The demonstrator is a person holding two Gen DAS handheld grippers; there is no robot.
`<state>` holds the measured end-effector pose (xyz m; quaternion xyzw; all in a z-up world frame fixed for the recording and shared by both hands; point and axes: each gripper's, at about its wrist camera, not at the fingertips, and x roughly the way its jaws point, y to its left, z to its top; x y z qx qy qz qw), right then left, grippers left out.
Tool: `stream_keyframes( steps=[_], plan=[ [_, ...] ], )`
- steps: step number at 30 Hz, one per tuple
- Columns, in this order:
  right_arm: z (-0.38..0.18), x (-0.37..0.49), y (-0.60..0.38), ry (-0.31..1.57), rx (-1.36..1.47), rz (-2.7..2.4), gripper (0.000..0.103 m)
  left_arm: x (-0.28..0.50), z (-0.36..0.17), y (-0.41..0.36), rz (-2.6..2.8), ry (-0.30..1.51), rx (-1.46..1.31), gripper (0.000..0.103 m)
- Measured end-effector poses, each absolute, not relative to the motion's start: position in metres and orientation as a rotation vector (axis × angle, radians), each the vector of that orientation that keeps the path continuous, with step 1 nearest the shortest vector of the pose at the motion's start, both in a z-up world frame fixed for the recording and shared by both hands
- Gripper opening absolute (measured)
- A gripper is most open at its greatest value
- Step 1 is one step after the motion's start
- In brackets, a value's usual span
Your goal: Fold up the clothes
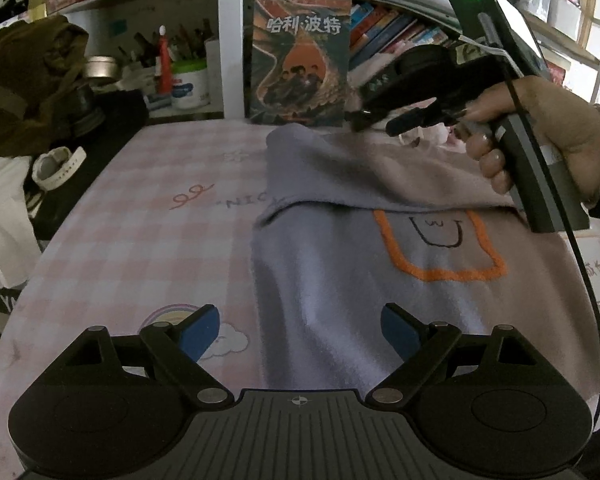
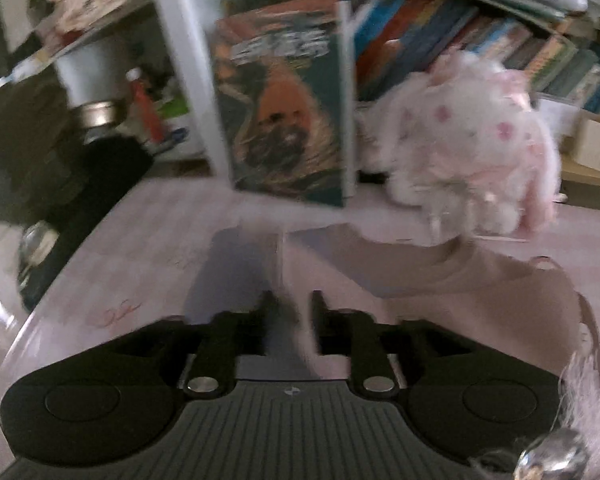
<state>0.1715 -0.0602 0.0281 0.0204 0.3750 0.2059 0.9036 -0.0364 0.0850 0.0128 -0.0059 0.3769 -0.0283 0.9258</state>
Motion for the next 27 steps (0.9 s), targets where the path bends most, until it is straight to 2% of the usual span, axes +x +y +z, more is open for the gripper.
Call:
stream_keyframes(
  steps=[1,7,27],
  plan=[
    [0.029,0.167,-0.059,0.769,0.041,0.452,0.044,-0.036,0.013,0.085,-0.061,0.772,-0.014,0.09],
    [0.042,0.142,-0.07,0.76,0.052,0.549,0.052,-0.03,0.014,0.083,-0.08,0.768,-0.047,0.09],
    [0.014,-0.01,-0.236,0.826,0.02,0.149,0.053,-0.021,0.008,0.053,-0.122,0.793,-0.206,0.09]
  ],
)
